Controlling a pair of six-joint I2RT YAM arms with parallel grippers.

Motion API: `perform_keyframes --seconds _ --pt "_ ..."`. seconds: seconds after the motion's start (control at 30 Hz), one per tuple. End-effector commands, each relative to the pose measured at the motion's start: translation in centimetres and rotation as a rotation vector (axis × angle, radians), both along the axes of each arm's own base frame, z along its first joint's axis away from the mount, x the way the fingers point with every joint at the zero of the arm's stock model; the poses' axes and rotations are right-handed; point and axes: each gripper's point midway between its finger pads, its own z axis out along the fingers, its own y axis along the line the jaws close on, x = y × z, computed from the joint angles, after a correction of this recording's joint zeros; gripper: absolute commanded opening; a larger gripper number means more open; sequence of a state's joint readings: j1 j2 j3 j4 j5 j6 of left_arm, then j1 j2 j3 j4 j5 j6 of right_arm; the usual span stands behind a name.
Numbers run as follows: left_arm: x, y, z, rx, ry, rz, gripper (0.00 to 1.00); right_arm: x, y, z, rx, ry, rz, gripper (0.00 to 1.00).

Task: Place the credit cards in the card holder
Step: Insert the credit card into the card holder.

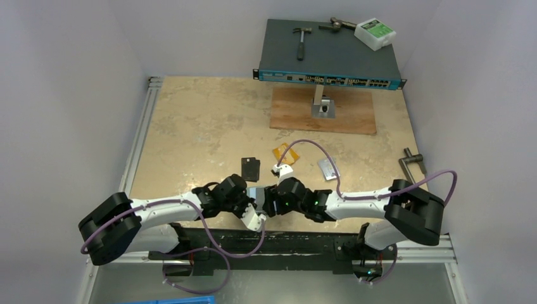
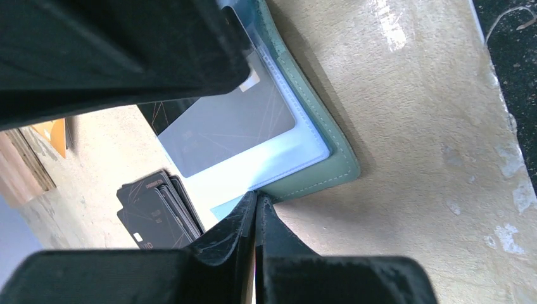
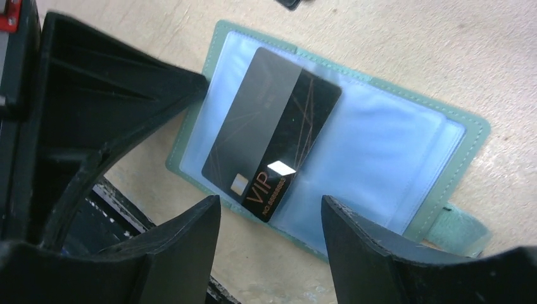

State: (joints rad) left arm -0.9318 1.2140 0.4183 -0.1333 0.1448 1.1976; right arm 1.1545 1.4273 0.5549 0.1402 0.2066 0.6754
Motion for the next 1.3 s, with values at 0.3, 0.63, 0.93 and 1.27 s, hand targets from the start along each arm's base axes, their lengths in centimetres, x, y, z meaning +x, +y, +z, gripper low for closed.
perform_keyframes --seconds 0.3,0.63,0.93,1.27 --pt "-1.8 0.5 -1.3 0.025 0.045 -0.075 0.00 3.3 -1.5 1.6 0.128 0.069 -0.115 0.01" --pt "-1.7 0.3 -1.3 0.023 0.038 -0.081 0.00 4.5 -0.5 0.6 0.090 0.073 -0.144 0.00" --pt "-1.6 0.2 -1.2 0.012 0.017 -0.101 0.00 5.1 0.4 0.0 0.077 0.082 -0.138 0.00" --pt "-1.6 0.0 -1.2 0.006 0.009 -0.107 0.00 4.9 1.8 0.4 0.127 0.086 -0.116 0.00"
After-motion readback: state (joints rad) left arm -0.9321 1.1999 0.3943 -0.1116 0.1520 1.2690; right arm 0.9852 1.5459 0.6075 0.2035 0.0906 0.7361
